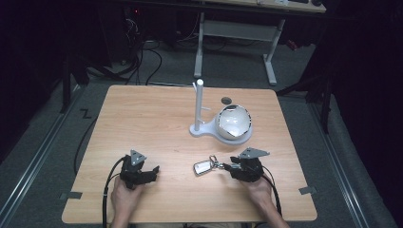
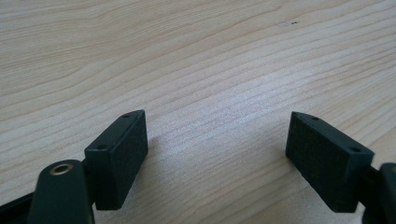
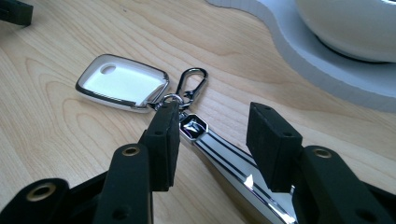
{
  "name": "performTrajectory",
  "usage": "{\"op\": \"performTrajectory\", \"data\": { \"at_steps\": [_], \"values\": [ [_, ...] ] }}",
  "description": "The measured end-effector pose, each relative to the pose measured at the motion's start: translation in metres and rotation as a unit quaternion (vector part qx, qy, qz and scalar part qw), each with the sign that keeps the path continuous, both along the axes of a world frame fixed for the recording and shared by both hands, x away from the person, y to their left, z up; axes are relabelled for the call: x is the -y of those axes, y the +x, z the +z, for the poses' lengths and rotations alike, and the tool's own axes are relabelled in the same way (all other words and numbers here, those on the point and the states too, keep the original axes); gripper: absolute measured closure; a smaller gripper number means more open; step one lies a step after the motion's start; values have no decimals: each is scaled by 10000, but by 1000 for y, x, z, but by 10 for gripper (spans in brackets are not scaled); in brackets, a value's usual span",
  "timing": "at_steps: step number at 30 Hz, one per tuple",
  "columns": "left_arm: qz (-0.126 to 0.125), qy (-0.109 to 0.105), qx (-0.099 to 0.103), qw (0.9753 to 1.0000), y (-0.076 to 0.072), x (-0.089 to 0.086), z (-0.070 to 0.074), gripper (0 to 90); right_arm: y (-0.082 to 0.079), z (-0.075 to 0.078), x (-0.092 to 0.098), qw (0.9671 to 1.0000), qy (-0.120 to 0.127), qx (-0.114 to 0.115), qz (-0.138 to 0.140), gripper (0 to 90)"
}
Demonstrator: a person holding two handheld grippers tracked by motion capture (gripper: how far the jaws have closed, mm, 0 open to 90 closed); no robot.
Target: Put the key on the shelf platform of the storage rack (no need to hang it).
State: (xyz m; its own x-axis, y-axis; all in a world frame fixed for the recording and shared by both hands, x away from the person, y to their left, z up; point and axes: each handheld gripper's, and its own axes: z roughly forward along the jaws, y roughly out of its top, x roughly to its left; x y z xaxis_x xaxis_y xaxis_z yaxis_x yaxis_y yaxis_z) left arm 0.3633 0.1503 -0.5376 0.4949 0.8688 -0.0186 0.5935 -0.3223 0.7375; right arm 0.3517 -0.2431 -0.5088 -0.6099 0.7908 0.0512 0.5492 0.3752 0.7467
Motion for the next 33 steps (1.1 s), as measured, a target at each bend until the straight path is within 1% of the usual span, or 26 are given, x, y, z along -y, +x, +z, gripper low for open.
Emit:
{"op": "performTrajectory", "data": {
  "at_steps": [10, 16, 17, 23, 27, 29, 32, 33],
  "values": [
    [0, 0, 1, 10000, 0, 0, 0, 212, 8, -5, -12, 9998, -72, -84, 137, 554],
    [0, 1, -1, 10000, 0, 0, 0, 213, 13, -7, -17, 9997, -109, -120, 184, 558],
    [0, 1, 0, 10000, 0, 0, 0, 212, 14, -9, -17, 9996, -110, -178, 179, 561],
    [-1, 1, -1, 10000, 0, 0, 0, 213, 16, -14, -19, 9990, -232, -286, 234, 566],
    [-1, 1, -1, 10000, 0, 0, 0, 213, 16, -15, -20, 9989, -278, -286, 255, 577],
    [0, 0, 1, 10000, 0, 0, 0, 213, 15, -15, -21, 9988, -327, -251, 269, 611],
    [-1, 2, 1, 10000, 0, 0, 0, 213, 14, -17, -22, 9987, -358, -223, 296, 626],
    [-1, 1, 1, 10000, 0, 0, 0, 212, 13, -17, -22, 9986, -369, -196, 314, 647]
  ]
}}
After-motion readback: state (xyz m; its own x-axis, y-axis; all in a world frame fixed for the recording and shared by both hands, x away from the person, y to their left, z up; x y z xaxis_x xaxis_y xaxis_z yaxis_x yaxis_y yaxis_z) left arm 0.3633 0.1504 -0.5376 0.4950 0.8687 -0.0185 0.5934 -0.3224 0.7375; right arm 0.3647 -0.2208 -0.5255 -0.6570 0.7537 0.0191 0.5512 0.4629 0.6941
